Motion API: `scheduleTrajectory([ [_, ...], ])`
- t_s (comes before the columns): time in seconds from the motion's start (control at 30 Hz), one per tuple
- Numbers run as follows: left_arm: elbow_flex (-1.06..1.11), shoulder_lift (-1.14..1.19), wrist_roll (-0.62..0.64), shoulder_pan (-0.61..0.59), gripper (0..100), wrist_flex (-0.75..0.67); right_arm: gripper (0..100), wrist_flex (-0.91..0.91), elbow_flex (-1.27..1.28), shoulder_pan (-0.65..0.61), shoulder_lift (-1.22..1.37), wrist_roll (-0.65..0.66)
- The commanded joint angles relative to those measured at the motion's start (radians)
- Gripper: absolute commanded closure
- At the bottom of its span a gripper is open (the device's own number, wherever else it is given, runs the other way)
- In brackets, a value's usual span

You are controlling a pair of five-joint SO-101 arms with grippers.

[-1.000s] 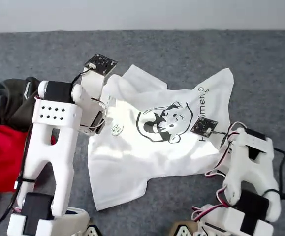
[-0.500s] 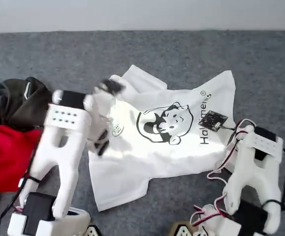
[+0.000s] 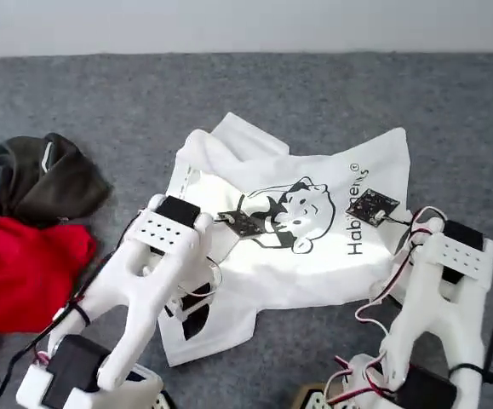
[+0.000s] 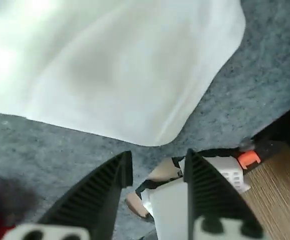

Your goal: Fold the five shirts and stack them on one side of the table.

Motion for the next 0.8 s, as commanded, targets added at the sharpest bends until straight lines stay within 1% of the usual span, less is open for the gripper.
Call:
scheduleTrajectory([
  [0.0, 0.013, -0.021, -0.008, 0.011, 82, -0.005, 99.0, 0.018, -0.041, 0.010, -0.035, -0.032],
  [0.13, 0.054, -0.018, -0.012, 0.012, 81, -0.058, 99.0, 0.018, -0.041, 0.008, -0.035, -0.051],
  [0.3, 0.058, 0.003, -0.014, 0.012, 79, -0.066, 99.0, 0.015, -0.041, 0.008, -0.035, -0.052],
  [0.53, -0.015, 0.245, -0.009, 0.011, 80, -0.091, 99.0, 0.013, -0.041, 0.008, -0.033, -0.052],
  [0.77, -0.059, 0.364, -0.008, 0.011, 81, -0.160, 99.0, 0.010, -0.041, 0.008, -0.033, -0.052],
])
